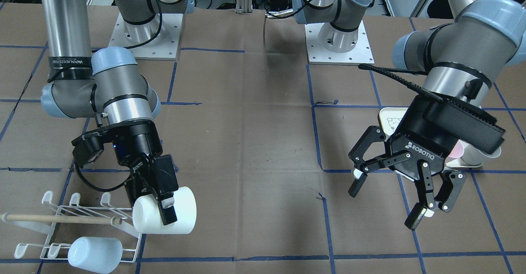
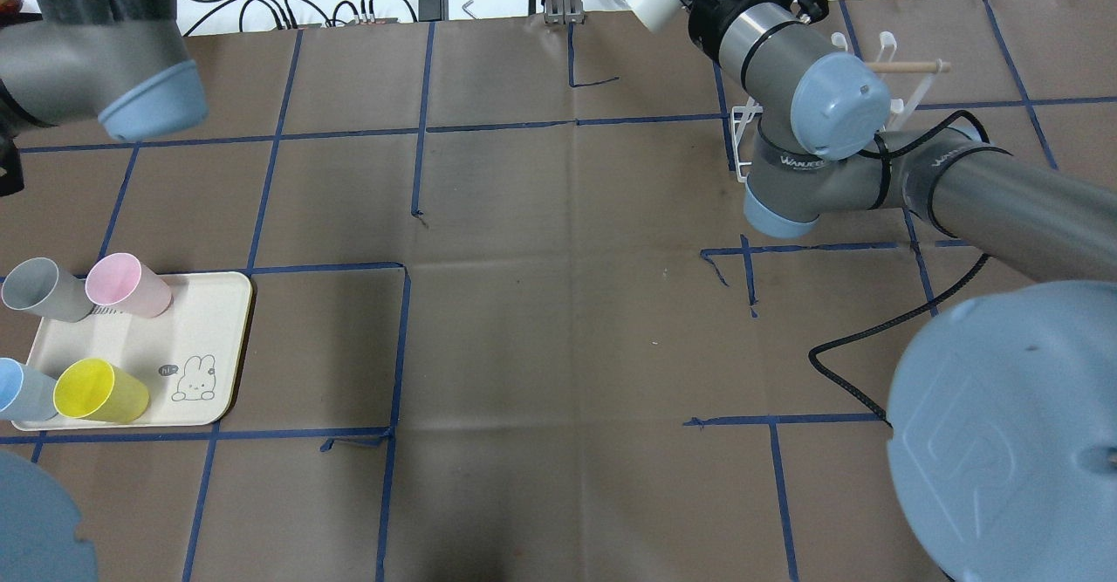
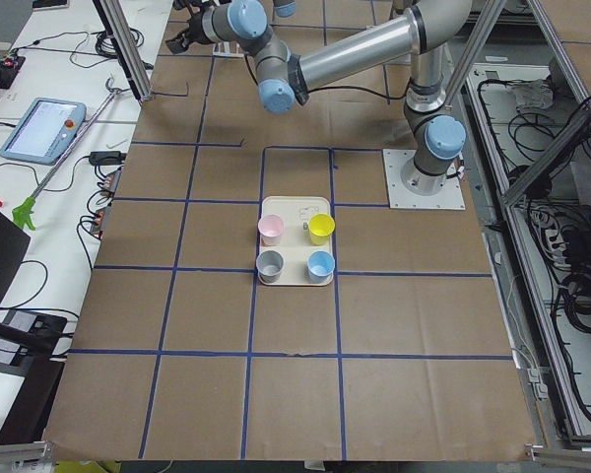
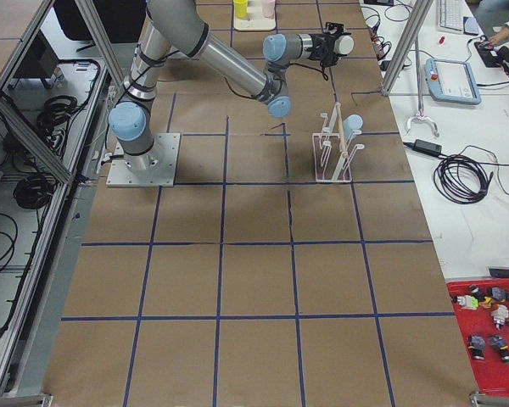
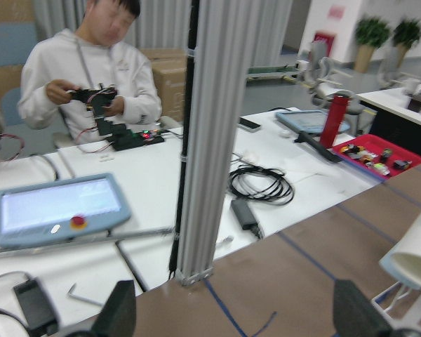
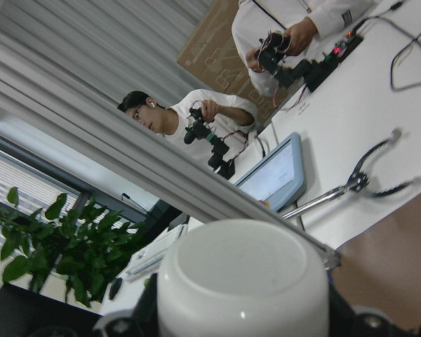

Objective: Transfer IKEA cup to right arm and place on rack

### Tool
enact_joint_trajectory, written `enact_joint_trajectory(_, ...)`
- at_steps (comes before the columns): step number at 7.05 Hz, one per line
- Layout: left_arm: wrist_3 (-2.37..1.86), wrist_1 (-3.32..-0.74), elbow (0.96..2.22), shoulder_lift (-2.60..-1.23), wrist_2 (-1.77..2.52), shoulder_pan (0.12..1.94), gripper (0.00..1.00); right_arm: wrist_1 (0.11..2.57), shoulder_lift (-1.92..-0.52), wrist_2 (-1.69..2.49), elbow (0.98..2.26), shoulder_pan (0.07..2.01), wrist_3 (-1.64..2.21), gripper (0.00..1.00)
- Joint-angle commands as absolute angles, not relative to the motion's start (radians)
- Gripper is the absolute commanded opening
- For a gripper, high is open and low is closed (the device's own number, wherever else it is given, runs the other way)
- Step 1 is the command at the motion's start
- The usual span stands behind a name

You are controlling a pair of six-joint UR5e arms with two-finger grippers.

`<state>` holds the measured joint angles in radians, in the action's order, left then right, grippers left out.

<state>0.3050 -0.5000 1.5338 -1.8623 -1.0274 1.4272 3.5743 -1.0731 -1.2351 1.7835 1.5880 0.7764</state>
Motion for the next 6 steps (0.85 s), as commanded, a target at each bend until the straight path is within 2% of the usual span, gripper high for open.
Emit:
enact_joint_trajectory(1,0.237,-0.858,1.459,-1.818,-1.268,1.439,0.99,3.411,-1.133,-1.243,1.784,1.473,0.171,0.18)
enact_joint_trajectory(3,0.077,-1.098,1.459,-1.781,-1.368,1.454,1.0,3.318,-1.141,-1.235,1.781,1.321,-0.142,0.16)
enact_joint_trajectory(5,0.063,-1.419,1.457,-1.7,-1.5,1.474,1.0,3.326,-1.103,-1.224,1.744,1.229,-0.251,0.16)
enact_joint_trajectory(6,0.028,-1.495,1.48,-1.672,-1.5,1.477,1.0,3.329,-1.076,-1.223,1.721,1.207,-0.265,0.16)
